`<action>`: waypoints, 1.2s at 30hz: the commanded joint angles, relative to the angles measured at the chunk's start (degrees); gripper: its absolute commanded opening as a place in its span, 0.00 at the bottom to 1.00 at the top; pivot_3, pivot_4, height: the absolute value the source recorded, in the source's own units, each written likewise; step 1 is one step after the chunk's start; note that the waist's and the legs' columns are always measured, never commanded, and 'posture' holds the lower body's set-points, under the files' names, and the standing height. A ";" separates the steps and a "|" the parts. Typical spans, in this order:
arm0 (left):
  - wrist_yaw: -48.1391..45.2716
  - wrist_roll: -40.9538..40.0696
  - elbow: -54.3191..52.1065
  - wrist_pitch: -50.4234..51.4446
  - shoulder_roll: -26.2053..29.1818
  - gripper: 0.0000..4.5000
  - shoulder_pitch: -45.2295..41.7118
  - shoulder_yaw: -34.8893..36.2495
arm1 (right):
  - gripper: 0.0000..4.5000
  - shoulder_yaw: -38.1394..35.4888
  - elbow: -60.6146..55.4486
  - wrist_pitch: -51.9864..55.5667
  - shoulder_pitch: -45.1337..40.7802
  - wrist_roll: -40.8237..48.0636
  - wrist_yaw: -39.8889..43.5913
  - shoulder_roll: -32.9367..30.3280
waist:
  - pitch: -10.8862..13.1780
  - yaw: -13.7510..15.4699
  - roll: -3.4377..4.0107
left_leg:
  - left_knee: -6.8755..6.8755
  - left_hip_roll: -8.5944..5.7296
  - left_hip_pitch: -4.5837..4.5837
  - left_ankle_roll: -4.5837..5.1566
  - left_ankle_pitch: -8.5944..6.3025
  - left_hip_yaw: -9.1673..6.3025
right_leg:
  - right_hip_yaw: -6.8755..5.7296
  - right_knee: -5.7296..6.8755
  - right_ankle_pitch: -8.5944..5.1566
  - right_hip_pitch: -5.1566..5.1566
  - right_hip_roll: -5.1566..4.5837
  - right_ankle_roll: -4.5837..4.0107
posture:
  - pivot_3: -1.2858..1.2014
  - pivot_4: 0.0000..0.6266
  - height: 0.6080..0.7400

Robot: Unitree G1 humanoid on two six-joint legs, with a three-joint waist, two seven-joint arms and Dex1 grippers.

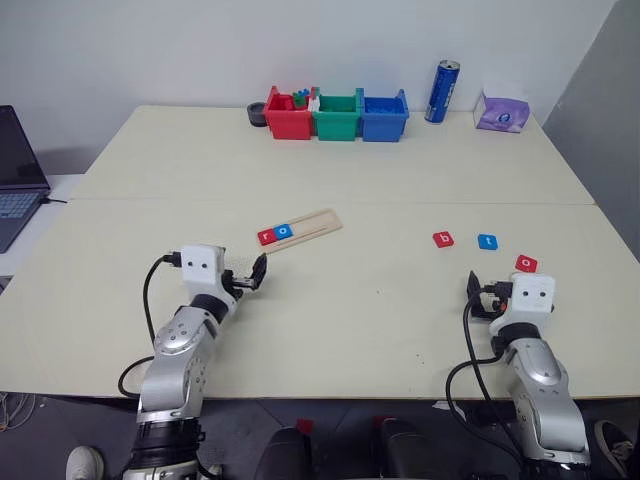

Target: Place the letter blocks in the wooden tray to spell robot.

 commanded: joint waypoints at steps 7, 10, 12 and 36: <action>0.53 1.35 1.08 -3.90 0.01 1.00 -0.94 -0.43 | 1.00 -0.94 -2.87 -1.24 0.20 -0.87 -1.24 0.11 | 0.00 0.00 0.00 | -0.01 0.01 0.00 0.00 0.00 -0.01 | 0.00 -0.01 0.00 0.00 0.01 0.00 | 0.52 0.24 1.00; 0.65 1.52 1.34 -4.15 -0.29 1.00 -1.05 -0.60 | 1.00 -1.22 -2.64 -1.41 -0.03 -0.85 -1.28 -0.09 | 0.00 0.00 0.00 | -0.01 0.02 0.00 0.00 0.00 0.00 | 0.01 -0.01 0.00 0.00 0.00 0.00 | 0.52 0.24 1.00; 0.62 1.56 1.54 -4.28 -0.33 1.00 -1.16 -0.62 | 1.00 -1.26 -2.58 -1.51 -0.05 -0.87 -1.32 -0.10 | 0.00 0.00 0.00 | -0.01 0.02 -0.01 0.00 0.00 0.00 | 0.00 -0.01 0.00 0.00 0.00 0.00 | 0.52 0.24 1.00; -20.40 -4.11 7.07 -1.73 11.22 1.00 -10.95 -3.07 | 1.00 6.70 -9.05 12.51 -10.19 18.12 30.70 -14.81 | 0.01 -0.09 0.01 | -0.01 -0.05 -0.01 0.01 0.00 -0.04 | -0.08 -0.03 0.00 0.00 0.10 0.00 | 0.52 0.24 1.00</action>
